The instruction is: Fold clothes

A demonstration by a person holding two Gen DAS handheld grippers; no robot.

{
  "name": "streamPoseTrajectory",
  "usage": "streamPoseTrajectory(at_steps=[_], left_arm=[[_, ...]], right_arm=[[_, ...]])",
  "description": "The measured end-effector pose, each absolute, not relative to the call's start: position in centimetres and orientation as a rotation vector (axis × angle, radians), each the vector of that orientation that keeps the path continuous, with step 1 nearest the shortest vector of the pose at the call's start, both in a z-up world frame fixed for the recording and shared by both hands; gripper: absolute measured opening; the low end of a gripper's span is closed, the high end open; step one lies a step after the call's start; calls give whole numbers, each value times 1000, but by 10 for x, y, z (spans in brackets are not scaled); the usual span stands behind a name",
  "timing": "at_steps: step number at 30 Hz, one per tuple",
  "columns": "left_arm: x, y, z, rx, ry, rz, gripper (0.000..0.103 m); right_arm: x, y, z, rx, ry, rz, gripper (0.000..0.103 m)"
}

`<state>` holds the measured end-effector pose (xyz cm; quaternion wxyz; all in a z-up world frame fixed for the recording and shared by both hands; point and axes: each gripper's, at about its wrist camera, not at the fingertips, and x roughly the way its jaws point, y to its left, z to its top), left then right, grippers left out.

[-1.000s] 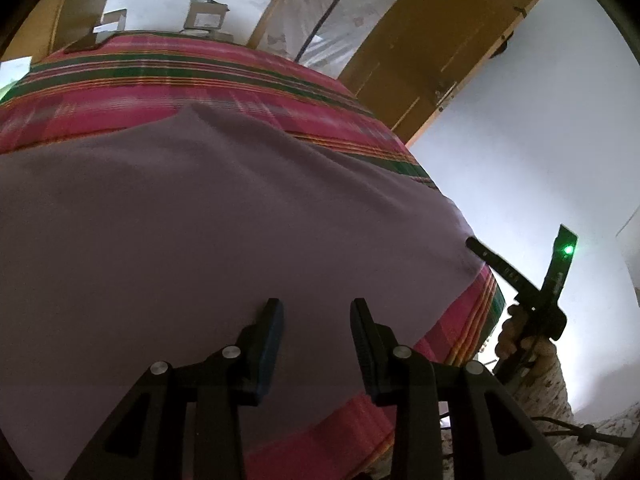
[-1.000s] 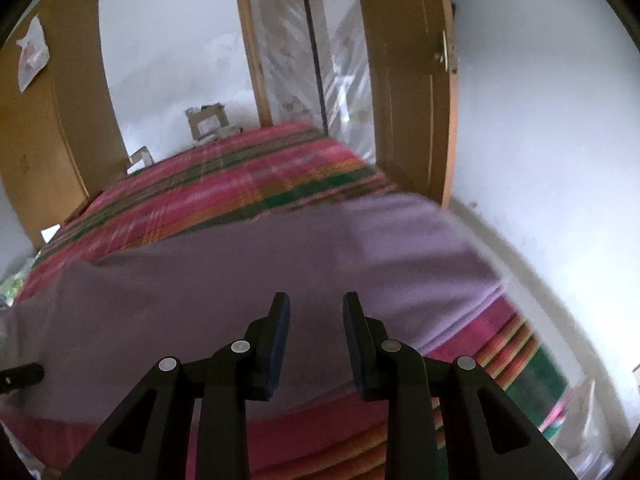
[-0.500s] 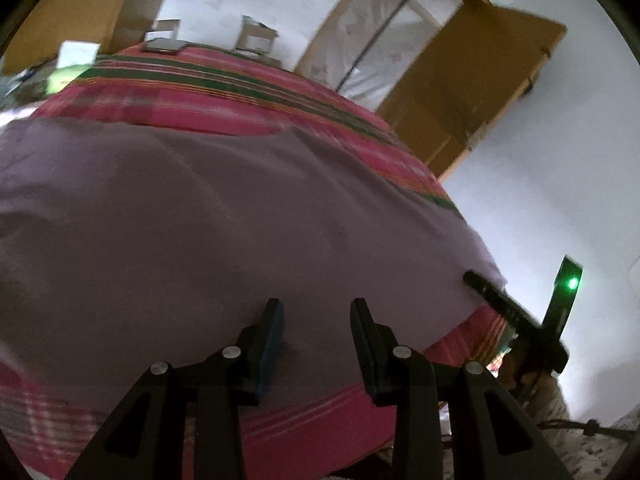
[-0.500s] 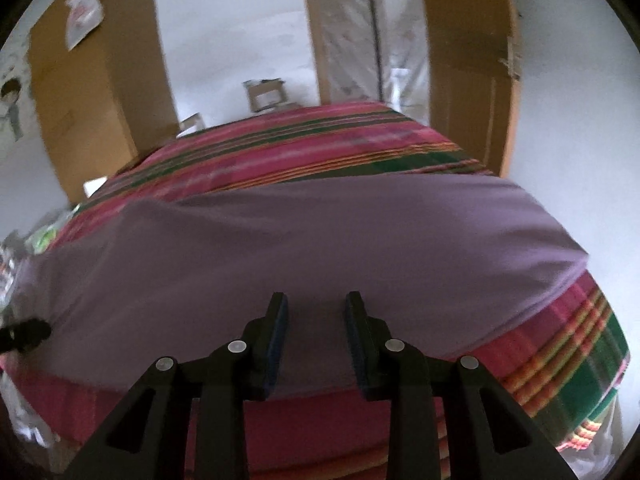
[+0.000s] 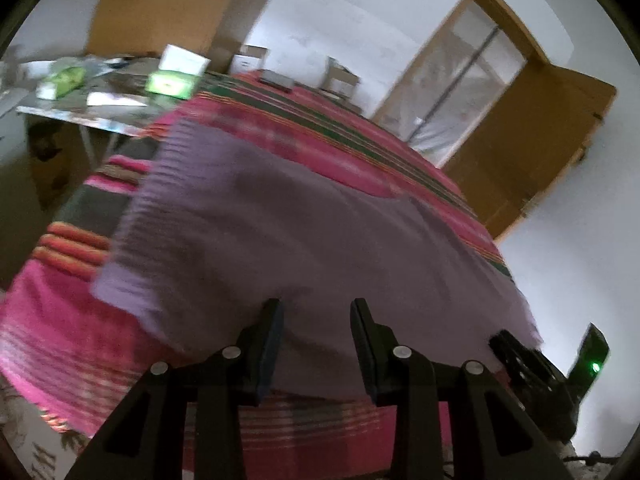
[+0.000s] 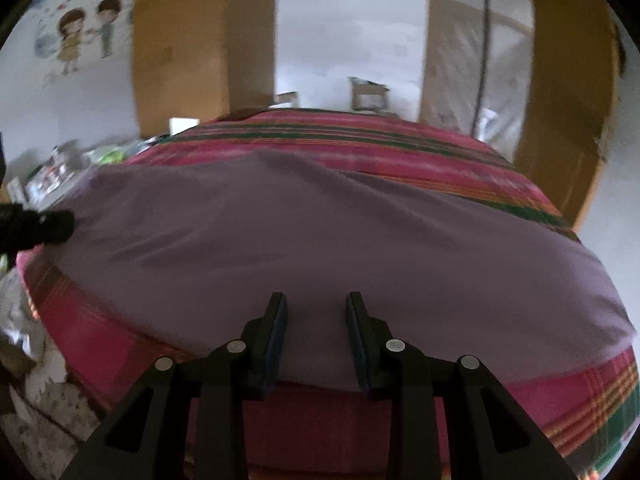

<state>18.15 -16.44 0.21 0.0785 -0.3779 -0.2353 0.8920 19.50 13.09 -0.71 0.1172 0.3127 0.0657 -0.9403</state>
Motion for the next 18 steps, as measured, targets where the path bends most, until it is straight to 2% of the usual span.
streamPoseTrajectory(at_steps=[4,14,18], left_arm=[[181,-180,0,-1114,-777,2678,35],[197,-198,-3,-1106,-793,2706,35],[197,-206,-5,-1102,-808,2700,31]], right_arm=[[196,108,-8,882,274,-2686,31],[190,51,-7,820,387,-2519,31],[186,28,-7,796,423,-2469,31]])
